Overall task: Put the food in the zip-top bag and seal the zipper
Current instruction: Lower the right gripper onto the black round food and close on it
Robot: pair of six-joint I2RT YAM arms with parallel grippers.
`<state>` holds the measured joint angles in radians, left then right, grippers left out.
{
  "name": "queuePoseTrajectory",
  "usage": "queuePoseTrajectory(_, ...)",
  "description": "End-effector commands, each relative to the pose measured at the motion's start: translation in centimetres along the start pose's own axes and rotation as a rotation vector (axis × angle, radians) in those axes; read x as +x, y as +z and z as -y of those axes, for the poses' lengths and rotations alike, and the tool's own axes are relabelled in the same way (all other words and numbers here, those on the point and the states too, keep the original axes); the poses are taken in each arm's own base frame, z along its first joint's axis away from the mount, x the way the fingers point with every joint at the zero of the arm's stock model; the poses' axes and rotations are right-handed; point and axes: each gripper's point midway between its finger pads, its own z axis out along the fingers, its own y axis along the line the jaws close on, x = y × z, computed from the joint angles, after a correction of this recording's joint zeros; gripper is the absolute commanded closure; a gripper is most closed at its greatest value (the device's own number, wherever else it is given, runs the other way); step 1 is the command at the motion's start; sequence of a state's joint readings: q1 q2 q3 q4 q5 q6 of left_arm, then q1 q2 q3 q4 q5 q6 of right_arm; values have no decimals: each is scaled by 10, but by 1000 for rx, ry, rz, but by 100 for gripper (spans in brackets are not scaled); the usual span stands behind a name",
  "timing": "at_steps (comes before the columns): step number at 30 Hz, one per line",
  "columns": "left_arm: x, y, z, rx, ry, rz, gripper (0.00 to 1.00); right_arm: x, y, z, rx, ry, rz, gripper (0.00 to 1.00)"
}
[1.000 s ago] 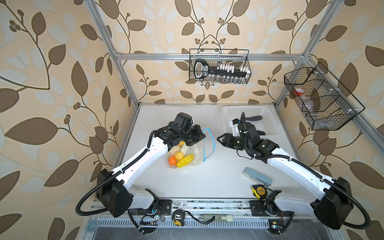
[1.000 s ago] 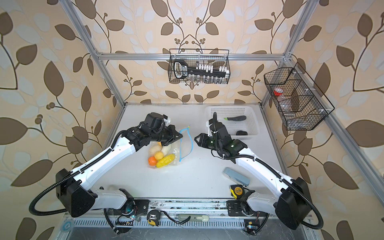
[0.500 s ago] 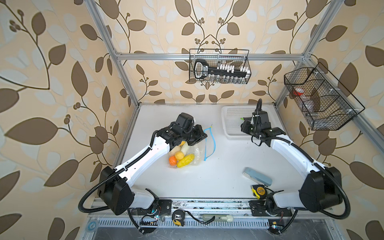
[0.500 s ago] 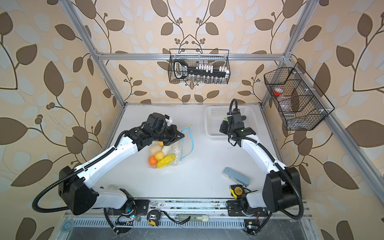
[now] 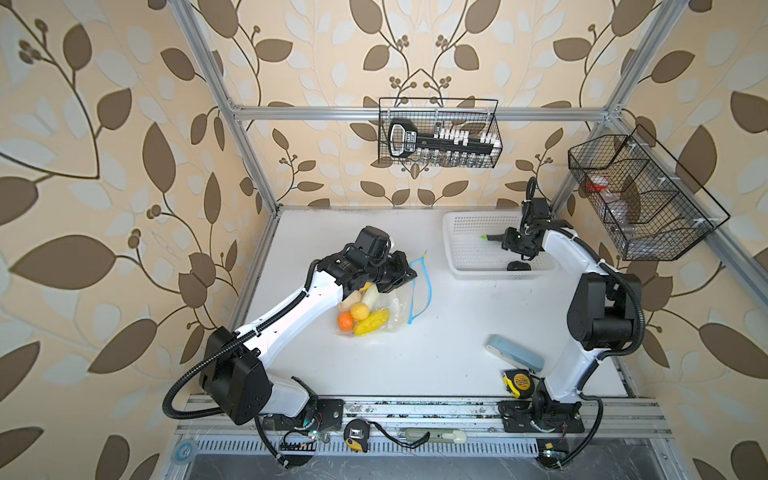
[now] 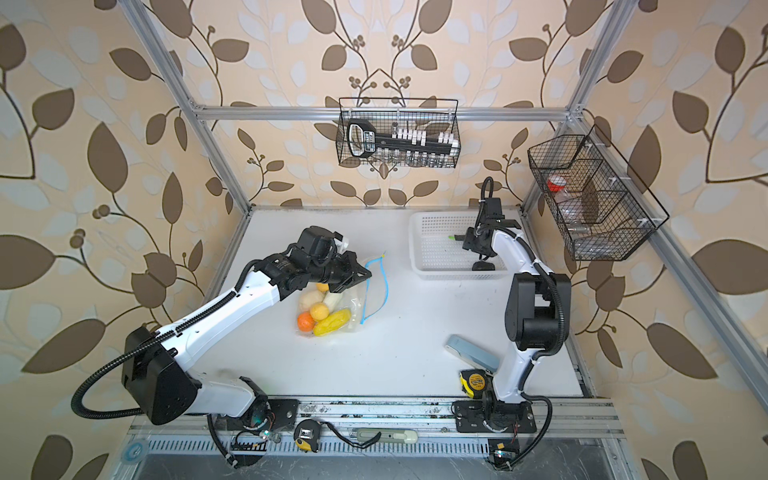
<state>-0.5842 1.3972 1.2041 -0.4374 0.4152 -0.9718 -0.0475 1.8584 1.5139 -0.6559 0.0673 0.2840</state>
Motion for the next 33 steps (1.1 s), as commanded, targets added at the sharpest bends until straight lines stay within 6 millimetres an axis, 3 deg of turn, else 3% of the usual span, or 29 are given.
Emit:
queuePoseTrajectory(1,6,1,7,25,31,-23,97,4,2,23,103,-65,-57,41)
queuePoseTrajectory(6,6,-1,8,19,34,-25,97,6,13,34,164,-85,-71,26)
queuePoseTrajectory(15,6,-2,8,15,37,-23,97,27,44,55,212,-31,-186,24)
queuePoseTrajectory(23,5,-3,10,17,40,-14,97,38,55,43,141,-21,-228,20)
queuePoseTrajectory(27,4,-3,9,16,38,-12,97,45,60,32,86,-16,-252,12)
queuePoseTrajectory(33,4,-5,9,15,38,-7,97,53,64,27,86,-24,-270,13)
